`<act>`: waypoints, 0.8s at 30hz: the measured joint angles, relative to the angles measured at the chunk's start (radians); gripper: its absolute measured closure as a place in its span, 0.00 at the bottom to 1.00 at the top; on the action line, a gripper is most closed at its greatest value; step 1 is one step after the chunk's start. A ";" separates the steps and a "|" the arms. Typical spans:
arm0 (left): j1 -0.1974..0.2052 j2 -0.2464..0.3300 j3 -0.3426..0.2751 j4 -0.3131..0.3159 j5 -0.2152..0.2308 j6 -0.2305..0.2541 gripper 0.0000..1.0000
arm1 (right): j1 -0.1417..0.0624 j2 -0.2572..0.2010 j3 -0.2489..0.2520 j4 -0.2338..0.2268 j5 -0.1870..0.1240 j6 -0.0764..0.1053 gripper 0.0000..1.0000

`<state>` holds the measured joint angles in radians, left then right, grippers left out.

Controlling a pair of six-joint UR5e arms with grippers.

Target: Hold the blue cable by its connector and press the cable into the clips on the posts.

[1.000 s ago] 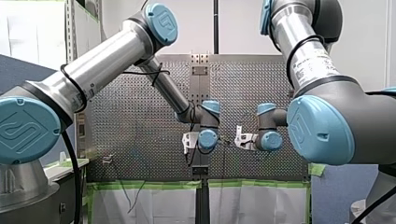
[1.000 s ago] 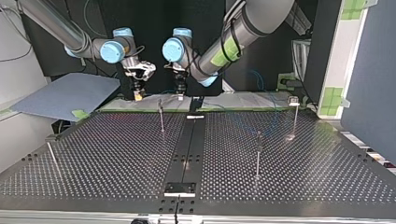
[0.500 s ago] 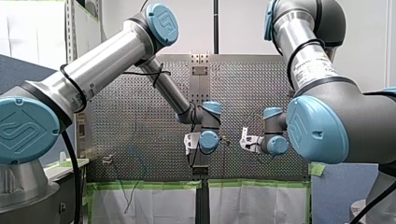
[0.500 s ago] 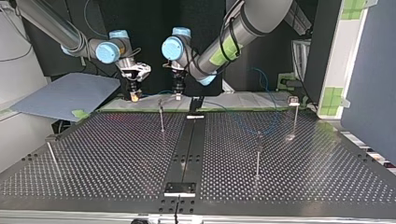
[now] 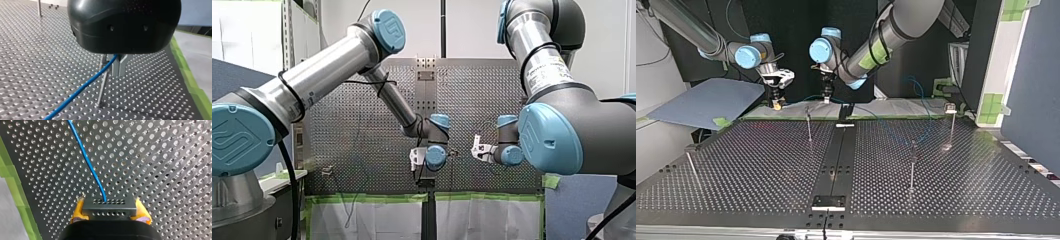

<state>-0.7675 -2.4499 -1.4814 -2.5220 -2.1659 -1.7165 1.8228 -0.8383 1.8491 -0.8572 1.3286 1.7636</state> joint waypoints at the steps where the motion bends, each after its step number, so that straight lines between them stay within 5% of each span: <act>1: 0.000 -0.002 0.000 -0.001 0.000 0.000 1.00 | 0.000 0.000 0.000 0.000 0.000 -0.001 1.00; 12: -0.002 -0.045 0.006 -0.055 0.017 -0.009 1.00 | -0.010 0.000 -0.009 0.004 -0.040 0.001 1.00; 24: -0.021 -0.074 0.090 -0.093 0.021 -0.067 1.00 | -0.052 0.001 -0.021 0.021 -0.111 0.007 1.00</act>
<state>-0.7884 -2.5238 -1.3919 -2.6150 -2.1452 -1.7832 1.7707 -0.8369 1.8282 -0.8364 1.2176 1.7702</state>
